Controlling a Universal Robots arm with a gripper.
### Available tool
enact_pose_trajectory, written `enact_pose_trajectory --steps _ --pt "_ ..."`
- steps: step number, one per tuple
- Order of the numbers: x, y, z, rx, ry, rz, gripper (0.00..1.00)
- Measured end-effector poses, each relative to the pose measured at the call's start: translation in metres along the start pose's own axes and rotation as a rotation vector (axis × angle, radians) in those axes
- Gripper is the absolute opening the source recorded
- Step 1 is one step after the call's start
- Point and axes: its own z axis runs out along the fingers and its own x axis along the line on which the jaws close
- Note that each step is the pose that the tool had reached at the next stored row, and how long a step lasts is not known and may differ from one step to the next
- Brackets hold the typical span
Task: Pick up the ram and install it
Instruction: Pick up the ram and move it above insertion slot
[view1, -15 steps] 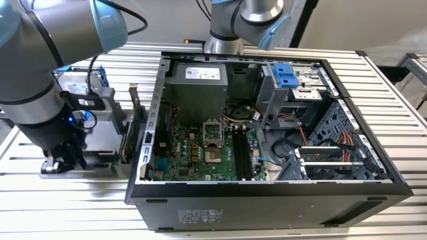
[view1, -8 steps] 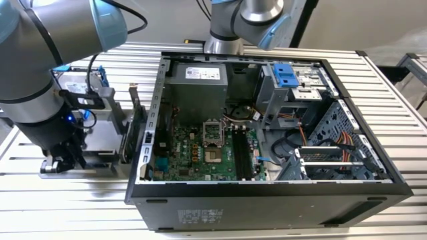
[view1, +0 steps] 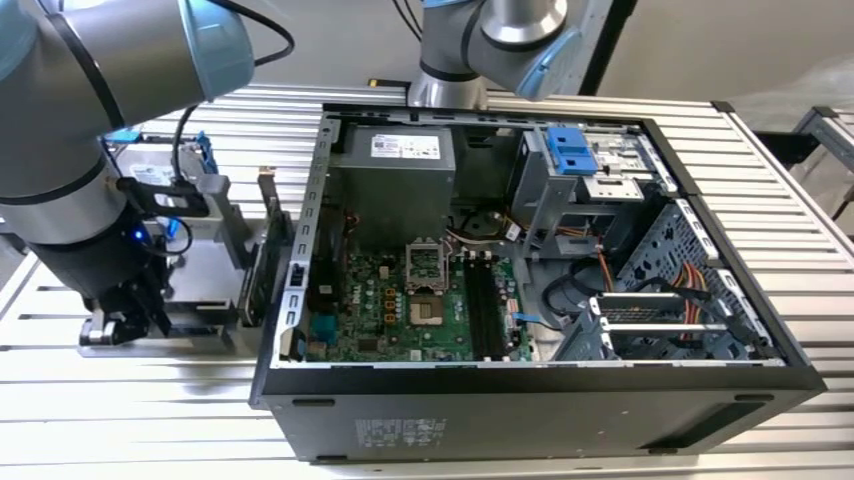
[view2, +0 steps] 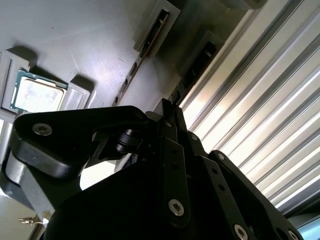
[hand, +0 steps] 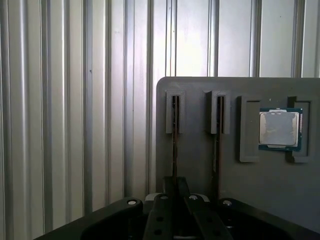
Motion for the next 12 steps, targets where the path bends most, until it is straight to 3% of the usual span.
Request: enact_pose_trajectory --steps 12 --pt "0.0001 0.0001 -0.0035 -0.0001 0.0001 0.0 0.0"
